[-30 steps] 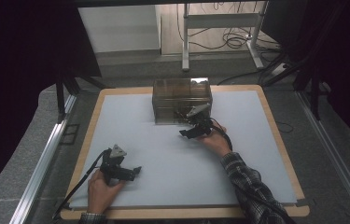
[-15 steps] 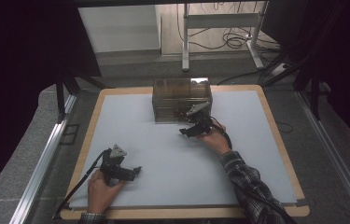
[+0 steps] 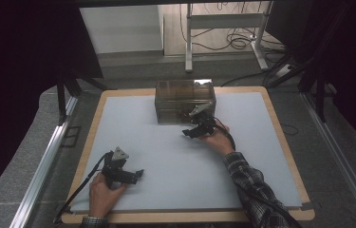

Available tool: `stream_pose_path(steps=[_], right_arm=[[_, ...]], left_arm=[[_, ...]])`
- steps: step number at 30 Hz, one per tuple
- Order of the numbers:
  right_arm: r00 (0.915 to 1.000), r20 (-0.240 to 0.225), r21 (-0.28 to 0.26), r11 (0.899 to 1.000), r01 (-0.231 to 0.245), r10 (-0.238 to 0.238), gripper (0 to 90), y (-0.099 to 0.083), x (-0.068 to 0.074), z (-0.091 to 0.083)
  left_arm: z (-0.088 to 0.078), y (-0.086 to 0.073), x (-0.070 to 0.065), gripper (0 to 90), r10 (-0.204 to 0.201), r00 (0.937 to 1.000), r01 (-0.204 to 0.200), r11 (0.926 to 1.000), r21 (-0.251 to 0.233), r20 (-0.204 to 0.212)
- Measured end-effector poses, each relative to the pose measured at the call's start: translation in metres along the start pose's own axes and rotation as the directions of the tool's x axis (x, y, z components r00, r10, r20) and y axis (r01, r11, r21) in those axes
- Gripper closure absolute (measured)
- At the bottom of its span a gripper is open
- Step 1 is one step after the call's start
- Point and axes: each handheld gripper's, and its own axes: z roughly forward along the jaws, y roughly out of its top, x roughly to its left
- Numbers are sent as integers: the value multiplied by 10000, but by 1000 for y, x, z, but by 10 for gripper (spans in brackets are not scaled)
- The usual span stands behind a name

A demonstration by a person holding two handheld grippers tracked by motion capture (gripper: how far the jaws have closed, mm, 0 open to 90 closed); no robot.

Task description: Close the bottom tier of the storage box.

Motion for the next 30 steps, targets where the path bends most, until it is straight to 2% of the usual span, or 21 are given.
stream_pose_path(steps=[30], right_arm=[[9998, 177, 74, 9999, 76, -78, 319, 9, -7, 5]], left_arm=[[0, 0, 0, 0, -3, 10000, 3, 10000, -3, 2]])
